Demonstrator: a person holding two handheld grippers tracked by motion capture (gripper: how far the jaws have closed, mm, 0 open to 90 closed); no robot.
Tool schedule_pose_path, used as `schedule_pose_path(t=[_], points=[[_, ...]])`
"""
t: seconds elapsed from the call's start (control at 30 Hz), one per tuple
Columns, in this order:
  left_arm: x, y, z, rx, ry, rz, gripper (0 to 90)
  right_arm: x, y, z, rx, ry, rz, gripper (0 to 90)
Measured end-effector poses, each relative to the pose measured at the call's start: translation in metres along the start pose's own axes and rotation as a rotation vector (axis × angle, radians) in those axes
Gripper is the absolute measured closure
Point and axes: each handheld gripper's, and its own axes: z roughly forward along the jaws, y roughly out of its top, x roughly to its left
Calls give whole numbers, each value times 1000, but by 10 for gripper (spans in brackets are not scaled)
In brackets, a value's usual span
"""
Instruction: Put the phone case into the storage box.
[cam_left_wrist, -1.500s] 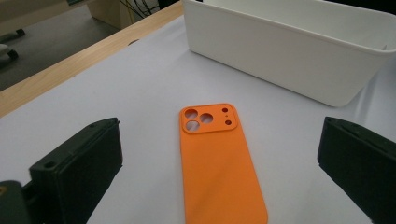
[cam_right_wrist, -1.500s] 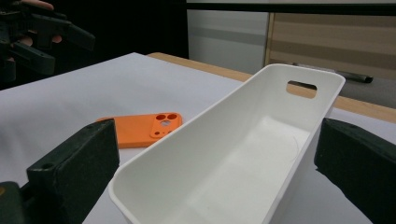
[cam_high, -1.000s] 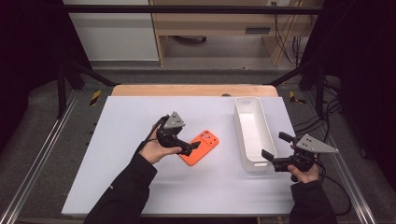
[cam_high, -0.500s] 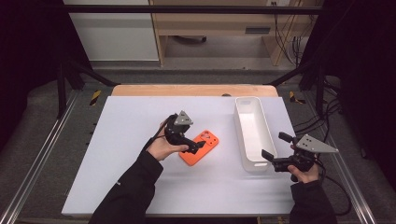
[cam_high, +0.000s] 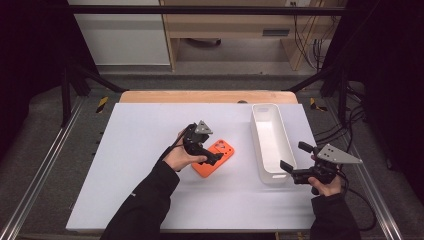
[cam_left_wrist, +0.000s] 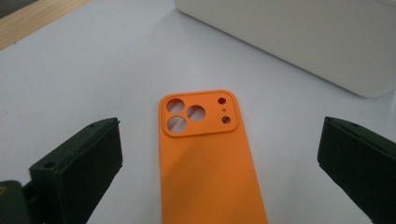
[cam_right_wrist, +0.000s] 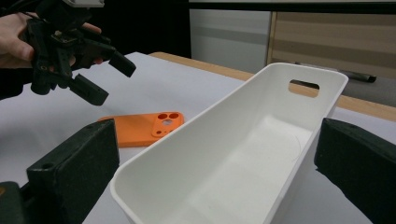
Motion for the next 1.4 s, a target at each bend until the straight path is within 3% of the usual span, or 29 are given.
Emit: schedule_pose_path(t=[0.5,1.2,1.4], points=[[2,-6,19,89,1,-11,0,0,0,0,4,1,3,3],[0,-13,39,158,-8,-1,0,0,0,0,5,-2,4,3],[3,-17,44,162,2,-23,9,-1,0,0,4,0,4,3]])
